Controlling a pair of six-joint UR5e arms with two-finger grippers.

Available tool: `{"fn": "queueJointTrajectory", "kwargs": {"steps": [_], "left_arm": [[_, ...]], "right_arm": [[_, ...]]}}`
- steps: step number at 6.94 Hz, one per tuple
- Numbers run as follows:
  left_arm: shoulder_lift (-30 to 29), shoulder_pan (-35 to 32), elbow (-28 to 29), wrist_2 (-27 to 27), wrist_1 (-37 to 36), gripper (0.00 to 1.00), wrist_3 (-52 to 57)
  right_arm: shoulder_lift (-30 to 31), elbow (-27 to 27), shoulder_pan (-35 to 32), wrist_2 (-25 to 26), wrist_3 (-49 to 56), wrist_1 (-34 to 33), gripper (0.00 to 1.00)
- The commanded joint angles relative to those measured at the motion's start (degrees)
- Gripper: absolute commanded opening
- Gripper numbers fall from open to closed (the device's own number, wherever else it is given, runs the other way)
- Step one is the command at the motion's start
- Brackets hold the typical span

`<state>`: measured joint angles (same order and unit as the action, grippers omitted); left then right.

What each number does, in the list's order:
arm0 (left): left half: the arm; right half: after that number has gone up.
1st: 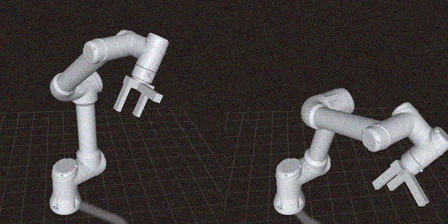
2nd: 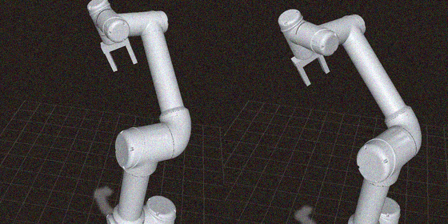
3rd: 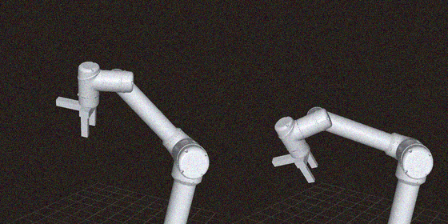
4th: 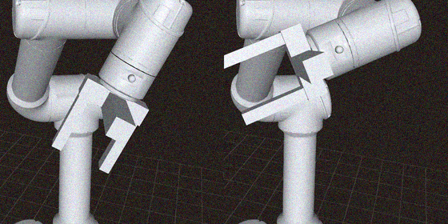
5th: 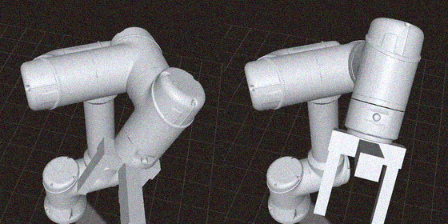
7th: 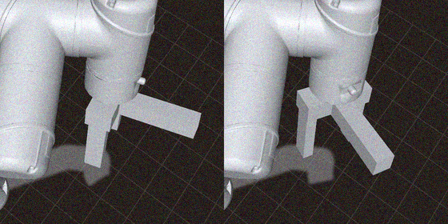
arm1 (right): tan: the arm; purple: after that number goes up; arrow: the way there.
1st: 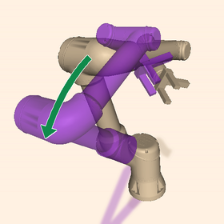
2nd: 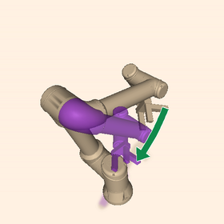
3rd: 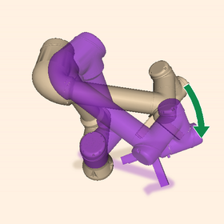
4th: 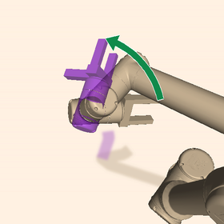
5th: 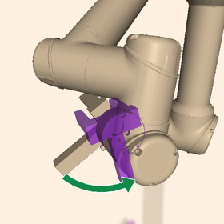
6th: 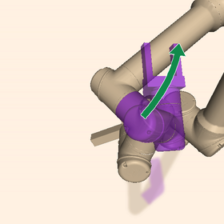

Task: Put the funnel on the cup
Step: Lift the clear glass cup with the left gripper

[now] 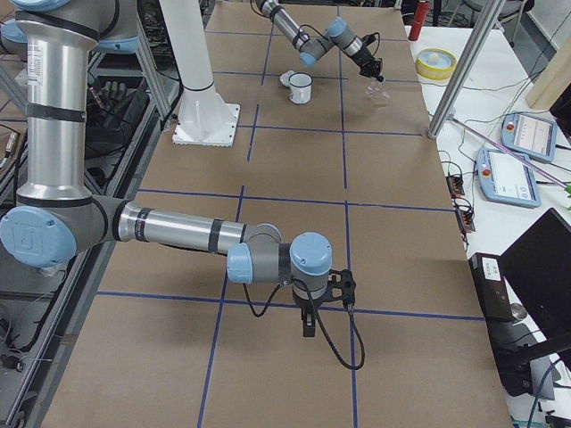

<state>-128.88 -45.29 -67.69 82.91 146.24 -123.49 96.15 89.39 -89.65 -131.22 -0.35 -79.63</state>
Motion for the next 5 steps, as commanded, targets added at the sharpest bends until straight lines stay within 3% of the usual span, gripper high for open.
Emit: {"fn": "queueJointTrajectory", "kwargs": {"steps": [1, 2, 4, 5], "left_arm": [[0.47, -3.38, -11.0, 7.82, -6.17, 0.0, 0.18], [1.08, -4.18, -20.46, 13.62, -14.75, 0.0, 2.18], [4.86, -4.19, -45.49, 18.14, -41.77, 0.0, 10.42], [4.26, -3.75, -52.3, 22.17, -55.05, 0.0, 12.11]], "right_arm": [[0.0, 0.0, 0.0, 0.0, 0.0, 0.0, 1.0], [0.0, 0.0, 0.0, 0.0, 0.0, 0.0, 1.0], [0.0, 0.0, 0.0, 0.0, 0.0, 0.0, 1.0], [0.0, 0.0, 0.0, 0.0, 0.0, 0.0, 1.0]]}}
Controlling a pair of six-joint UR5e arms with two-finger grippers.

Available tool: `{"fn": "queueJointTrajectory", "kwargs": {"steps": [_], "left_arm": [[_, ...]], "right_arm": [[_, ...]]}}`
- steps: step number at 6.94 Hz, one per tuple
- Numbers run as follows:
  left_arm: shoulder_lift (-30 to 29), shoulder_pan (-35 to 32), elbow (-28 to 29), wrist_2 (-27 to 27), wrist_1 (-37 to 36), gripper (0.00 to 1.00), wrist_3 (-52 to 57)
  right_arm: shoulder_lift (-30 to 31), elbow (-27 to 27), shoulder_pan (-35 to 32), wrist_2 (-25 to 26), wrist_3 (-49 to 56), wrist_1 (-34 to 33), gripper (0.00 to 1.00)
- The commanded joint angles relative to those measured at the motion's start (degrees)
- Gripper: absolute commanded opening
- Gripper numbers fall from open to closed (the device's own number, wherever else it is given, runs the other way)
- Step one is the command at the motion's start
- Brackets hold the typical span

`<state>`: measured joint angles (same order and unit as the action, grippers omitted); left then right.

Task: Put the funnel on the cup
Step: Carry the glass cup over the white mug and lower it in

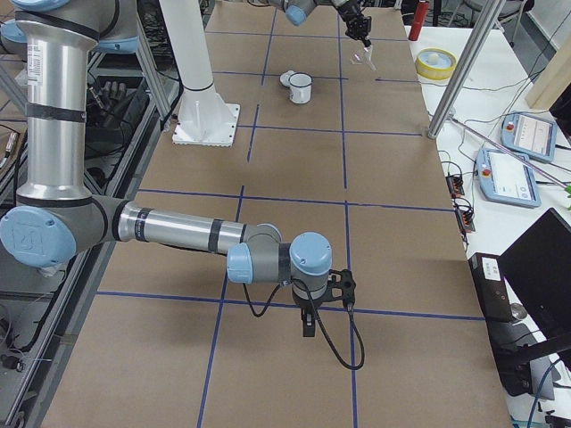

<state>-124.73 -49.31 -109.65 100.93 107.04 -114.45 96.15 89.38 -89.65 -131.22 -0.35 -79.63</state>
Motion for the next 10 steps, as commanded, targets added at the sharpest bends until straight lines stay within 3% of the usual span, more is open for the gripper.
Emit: {"fn": "queueJointTrajectory", "kwargs": {"steps": [1, 3, 4, 6, 10], "left_arm": [[-1.47, 2.87, -14.85, 8.19, -28.25, 0.0, 7.88], [-7.43, 7.02, -15.07, 11.2, -50.6, 0.0, 22.61], [-7.46, 7.38, -12.63, 12.88, -54.44, 0.0, 30.44], [-8.25, 8.26, -4.55, 13.16, -53.0, 0.0, 36.82], [-5.8, 13.27, 2.94, 12.81, -42.81, 0.0, 37.46]], "right_arm": [[0.0, 0.0, 0.0, 0.0, 0.0, 0.0, 1.0], [0.0, 0.0, 0.0, 0.0, 0.0, 0.0, 1.0], [0.0, 0.09, 0.0, 0.0, 0.0, 0.0, 1.0], [0.0, 0.09, 0.0, 0.0, 0.0, 0.0, 1.0], [0.0, 0.0, 0.0, 0.0, 0.0, 0.0, 1.0]]}}
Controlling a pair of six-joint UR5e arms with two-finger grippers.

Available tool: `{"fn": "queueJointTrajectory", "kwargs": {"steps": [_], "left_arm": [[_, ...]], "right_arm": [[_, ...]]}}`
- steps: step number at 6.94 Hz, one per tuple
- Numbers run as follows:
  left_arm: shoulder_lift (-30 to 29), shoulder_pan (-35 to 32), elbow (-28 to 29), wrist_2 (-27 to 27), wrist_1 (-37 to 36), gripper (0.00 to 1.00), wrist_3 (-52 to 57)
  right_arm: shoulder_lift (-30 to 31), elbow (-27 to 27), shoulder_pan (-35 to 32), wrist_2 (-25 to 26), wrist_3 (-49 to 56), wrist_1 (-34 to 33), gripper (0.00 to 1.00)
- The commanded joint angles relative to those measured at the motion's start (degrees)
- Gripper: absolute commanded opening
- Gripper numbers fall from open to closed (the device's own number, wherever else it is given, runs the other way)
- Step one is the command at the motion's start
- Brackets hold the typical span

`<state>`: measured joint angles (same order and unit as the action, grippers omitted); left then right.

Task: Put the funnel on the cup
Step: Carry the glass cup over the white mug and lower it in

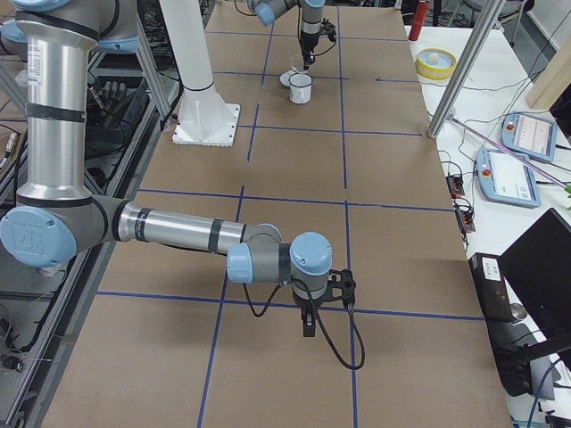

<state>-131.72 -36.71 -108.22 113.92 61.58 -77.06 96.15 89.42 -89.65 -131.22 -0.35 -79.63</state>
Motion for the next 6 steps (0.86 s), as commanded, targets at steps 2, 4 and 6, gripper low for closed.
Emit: {"fn": "queueJointTrajectory", "kwargs": {"steps": [2, 4, 6], "left_arm": [[1.91, 0.67, 4.32, -0.45, 5.81, 0.0, 0.16], [2.96, 1.81, 5.13, -0.45, 7.67, 0.0, 0.16], [3.75, 2.34, 4.43, -0.45, 7.76, 0.01, 0.16]], "right_arm": [[0.0, -0.03, 0.0, 0.0, 0.0, 0.0, 1.0], [0.0, -0.03, 0.0, 0.0, 0.0, 0.0, 1.0], [0.0, -0.03, 0.0, 0.0, 0.0, 0.0, 1.0]]}}
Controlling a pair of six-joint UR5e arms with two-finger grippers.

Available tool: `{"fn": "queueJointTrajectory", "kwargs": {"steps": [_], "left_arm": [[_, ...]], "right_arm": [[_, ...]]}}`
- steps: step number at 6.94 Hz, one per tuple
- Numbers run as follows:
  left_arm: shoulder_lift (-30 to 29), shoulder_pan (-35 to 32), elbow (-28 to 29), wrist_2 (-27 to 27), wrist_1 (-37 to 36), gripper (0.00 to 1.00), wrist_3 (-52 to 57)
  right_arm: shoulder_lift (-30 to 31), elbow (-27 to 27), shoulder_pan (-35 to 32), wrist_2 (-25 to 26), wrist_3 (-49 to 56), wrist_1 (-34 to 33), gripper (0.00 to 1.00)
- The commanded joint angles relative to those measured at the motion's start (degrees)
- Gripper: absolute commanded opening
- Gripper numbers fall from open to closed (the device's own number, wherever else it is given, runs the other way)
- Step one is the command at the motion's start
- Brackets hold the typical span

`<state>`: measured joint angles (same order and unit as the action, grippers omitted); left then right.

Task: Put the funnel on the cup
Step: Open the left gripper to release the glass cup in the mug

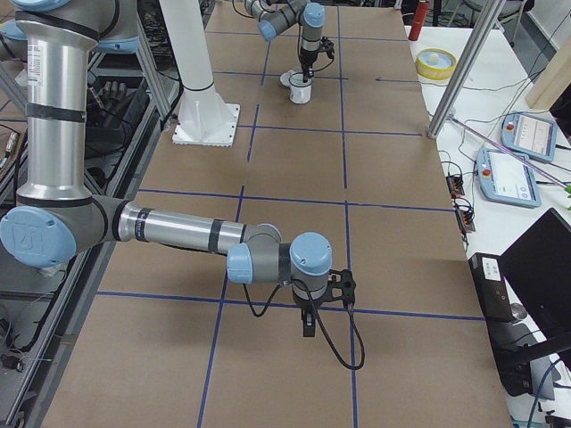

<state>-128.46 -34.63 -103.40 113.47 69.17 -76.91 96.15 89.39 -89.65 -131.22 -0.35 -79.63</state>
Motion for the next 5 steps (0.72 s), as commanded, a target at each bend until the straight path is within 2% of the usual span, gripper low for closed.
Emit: {"fn": "queueJointTrajectory", "kwargs": {"steps": [1, 2, 3, 4, 5], "left_arm": [[0.49, 0.26, -0.75, 0.0, 0.18, 0.19, 0.0], [0.4, 0.35, -0.93, 0.0, 0.26, 0.39, 0.0], [0.49, 0.35, -1.1, 0.0, 1.48, 0.99, -0.09], [1.27, 0.18, -3.54, -0.18, 1.49, 1.0, 0.09], [4.07, -1.22, -9.57, -0.09, 1.84, 1.0, 4.61]], "right_arm": [[0.0, 0.0, 0.0, 0.0, 0.0, 0.0, 1.0], [0.0, 0.0, 0.0, 0.0, 0.0, 0.0, 1.0], [0.0, 0.0, 0.0, 0.0, 0.0, 0.0, 1.0], [0.0, 0.0, 0.0, 0.0, 0.0, 0.0, 1.0], [0.0, 0.0, 0.0, 0.0, 0.0, 0.0, 1.0]]}}
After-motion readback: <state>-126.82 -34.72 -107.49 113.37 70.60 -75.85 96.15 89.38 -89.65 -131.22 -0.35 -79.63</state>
